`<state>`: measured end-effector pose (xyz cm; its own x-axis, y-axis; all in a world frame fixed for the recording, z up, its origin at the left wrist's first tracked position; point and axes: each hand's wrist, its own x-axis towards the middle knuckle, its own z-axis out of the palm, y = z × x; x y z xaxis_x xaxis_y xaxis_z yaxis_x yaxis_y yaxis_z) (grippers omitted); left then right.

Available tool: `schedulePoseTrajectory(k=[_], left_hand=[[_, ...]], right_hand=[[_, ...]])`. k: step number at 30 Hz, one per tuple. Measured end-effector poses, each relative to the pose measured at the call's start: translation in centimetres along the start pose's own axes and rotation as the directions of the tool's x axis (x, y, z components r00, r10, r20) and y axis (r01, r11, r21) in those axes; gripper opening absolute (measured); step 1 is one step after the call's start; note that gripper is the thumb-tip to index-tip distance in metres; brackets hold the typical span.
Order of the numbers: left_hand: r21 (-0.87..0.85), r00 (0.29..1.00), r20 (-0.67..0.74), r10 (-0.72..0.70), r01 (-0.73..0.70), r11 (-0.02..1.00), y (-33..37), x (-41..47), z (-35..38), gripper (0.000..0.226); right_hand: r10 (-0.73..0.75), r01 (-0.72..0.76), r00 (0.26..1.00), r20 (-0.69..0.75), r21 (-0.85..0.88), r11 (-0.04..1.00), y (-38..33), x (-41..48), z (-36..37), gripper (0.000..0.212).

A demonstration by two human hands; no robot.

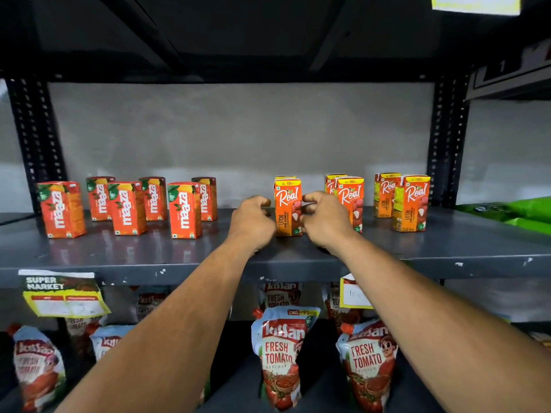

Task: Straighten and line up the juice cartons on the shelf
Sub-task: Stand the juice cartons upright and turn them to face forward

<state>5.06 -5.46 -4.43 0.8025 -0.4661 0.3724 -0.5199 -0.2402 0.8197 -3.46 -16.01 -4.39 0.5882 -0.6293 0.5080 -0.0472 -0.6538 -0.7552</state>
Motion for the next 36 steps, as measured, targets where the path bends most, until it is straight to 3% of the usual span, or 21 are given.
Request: schedulePoseTrajectory(k=[3,6,8,9,11,13,15,19,25,36], left_hand=[[0.008,0.986,-0.152,0.072,-0.072,0.997,0.7,-1.1,-0.7,0.055],[0.112,0.848,-0.37,0.381,-0.366,0.924,1.9,-3.5,-0.8,0.038],[0.158,0.787,-0.337,0.516,-0.493,0.855,2.9,-5.0,0.3,0.033],[0.145,0.794,-0.282,0.538,-0.519,0.842,3.5,-5.3,1.2,0.034],[0.08,0.865,-0.126,0.486,-0.479,0.874,5.3,-5.7,3.5,0.041],[0.048,0.951,0.061,0.303,-0.306,0.951,7.1,-5.6,5.9,0.048],[0.068,0.98,0.158,0.118,-0.13,0.989,8.2,-5.0,8.1,0.046],[0.023,0.992,0.124,0.014,-0.017,1.0,7.8,-3.5,10.3,0.036],[-0.056,0.995,0.101,0.002,0.004,0.998,7.5,-2.4,11.1,0.029],[-0.097,0.994,0.108,-0.012,0.023,0.995,7.2,-2.8,11.2,0.028]], right_hand=[[-0.027,0.028,0.999,-0.039,0.021,0.999,-0.1,0.2,-1.2,0.038],[-0.073,0.083,0.979,-0.191,0.047,0.995,-0.5,1.1,-4.5,0.031],[-0.111,0.117,0.957,-0.268,0.005,0.993,0.1,1.8,-7.2,0.035],[-0.125,0.125,0.946,-0.3,-0.02,0.992,0.9,2.2,-8.3,0.037],[-0.117,0.107,0.947,-0.298,-0.048,0.993,2.4,2.6,-9.8,0.041],[-0.063,0.053,0.97,-0.233,-0.048,0.997,3.9,2.7,-10.4,0.046],[-0.04,0.021,0.991,-0.129,-0.148,0.989,5.1,2.4,-10.5,0.048],[-0.079,0.073,0.997,-0.02,-0.198,0.977,5.8,1.1,-9.8,0.022],[-0.03,0.033,0.996,0.087,-0.034,0.999,6.5,1.7,-9.7,0.025],[-0.004,0.006,0.997,0.08,-0.018,1.0,6.7,1.5,-9.7,0.032]])
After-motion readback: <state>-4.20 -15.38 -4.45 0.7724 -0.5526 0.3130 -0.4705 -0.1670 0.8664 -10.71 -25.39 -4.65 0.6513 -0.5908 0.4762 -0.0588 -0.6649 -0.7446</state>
